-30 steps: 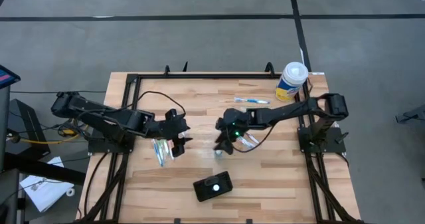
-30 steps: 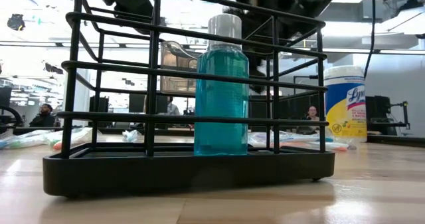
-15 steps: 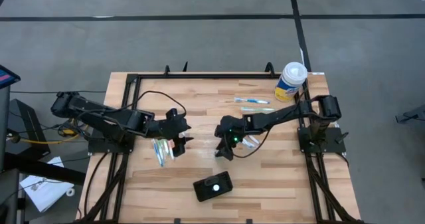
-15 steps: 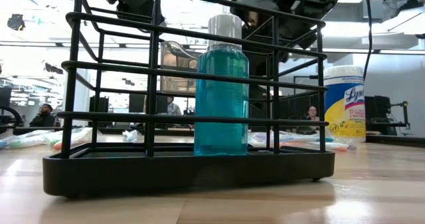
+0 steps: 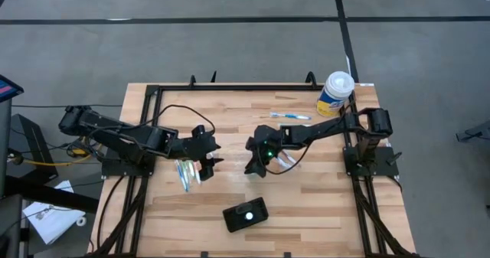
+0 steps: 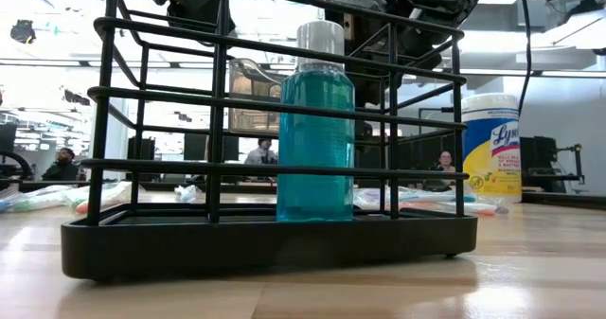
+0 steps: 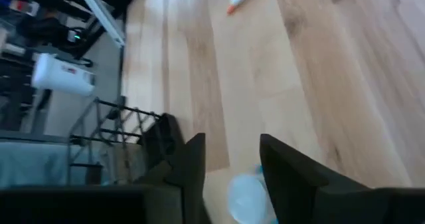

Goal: Pick & Place toothbrushing station
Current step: Put the mouthwash into the mesh organizer

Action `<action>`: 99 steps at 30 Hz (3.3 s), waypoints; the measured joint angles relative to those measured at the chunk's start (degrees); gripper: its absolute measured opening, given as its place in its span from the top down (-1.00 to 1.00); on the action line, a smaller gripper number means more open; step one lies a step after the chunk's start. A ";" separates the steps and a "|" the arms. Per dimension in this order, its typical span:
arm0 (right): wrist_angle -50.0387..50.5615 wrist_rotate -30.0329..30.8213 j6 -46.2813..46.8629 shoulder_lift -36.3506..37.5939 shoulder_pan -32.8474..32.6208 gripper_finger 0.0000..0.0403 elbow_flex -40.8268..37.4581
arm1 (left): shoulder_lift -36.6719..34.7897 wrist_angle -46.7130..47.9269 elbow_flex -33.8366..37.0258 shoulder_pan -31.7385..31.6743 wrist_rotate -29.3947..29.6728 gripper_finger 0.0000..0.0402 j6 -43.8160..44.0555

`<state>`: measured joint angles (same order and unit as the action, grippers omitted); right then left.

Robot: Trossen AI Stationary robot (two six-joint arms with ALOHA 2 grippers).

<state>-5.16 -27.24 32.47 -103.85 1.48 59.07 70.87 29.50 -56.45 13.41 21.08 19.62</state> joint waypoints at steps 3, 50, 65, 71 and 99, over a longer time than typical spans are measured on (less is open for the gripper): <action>-1.95 -2.49 1.49 0.00 0.58 0.16 0.00 | 0.00 0.02 0.00 0.00 -0.02 -0.04 -1.06; -4.35 -0.16 -2.40 0.02 3.69 0.58 -0.02 | 0.00 0.28 -0.02 -1.09 -1.49 -0.04 -0.93; 9.68 -6.82 -8.49 1.74 -2.13 0.58 18.44 | 0.00 0.27 0.16 -3.19 -1.40 -0.04 -0.93; 14.76 -5.95 -10.60 1.68 -5.81 0.58 22.43 | 0.00 -0.37 4.28 -3.35 -1.77 -0.04 1.76; 10.56 -4.84 -5.43 1.40 -10.97 0.58 18.53 | 0.02 -9.14 7.58 -0.63 -1.10 0.08 1.88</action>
<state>5.41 -32.08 27.05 -102.45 -9.48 77.60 70.89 20.36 -48.86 12.78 19.98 21.51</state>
